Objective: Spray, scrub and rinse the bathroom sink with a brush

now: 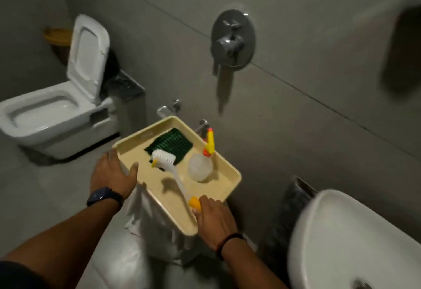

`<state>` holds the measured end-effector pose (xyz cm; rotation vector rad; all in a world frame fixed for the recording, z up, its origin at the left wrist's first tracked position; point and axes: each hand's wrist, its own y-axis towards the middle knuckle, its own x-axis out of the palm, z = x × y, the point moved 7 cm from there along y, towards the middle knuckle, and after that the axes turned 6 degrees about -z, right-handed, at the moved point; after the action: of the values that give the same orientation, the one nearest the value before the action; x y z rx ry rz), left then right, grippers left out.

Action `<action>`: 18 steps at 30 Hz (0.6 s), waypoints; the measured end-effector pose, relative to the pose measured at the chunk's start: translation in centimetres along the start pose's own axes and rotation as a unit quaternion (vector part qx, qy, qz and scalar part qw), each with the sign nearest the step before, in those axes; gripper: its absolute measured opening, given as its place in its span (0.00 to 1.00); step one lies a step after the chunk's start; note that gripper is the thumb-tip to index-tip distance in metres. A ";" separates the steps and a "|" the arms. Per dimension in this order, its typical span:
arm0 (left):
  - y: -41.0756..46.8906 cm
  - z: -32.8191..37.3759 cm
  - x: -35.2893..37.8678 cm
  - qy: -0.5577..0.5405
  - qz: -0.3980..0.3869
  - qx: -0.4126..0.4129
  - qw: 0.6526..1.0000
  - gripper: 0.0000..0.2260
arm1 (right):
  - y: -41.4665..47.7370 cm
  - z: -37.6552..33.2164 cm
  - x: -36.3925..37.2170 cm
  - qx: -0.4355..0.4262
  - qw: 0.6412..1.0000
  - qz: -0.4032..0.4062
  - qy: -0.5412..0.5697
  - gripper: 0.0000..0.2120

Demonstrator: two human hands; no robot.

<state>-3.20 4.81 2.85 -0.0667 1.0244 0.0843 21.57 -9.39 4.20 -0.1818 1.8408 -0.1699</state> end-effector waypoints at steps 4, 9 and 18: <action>4.8 -1.8 3.3 0.061 -0.034 0.065 0.995 0.32 | 7.1 -1.0 6.0 -0.012 0.995 -0.089 -0.031 0.11; 8.1 -1.1 8.0 0.096 -0.084 0.128 0.983 0.35 | 12.1 -1.3 9.7 -0.015 0.994 -0.107 -0.010 0.10; 8.7 -2.1 11.5 0.154 -0.130 0.152 0.968 0.37 | 14.4 -1.1 12.4 -0.007 0.987 -0.158 0.003 0.14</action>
<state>0.07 13.75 -8.23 0.0672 1.3187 -0.3323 16.58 2.12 -10.15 -0.4846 1.8107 -0.3788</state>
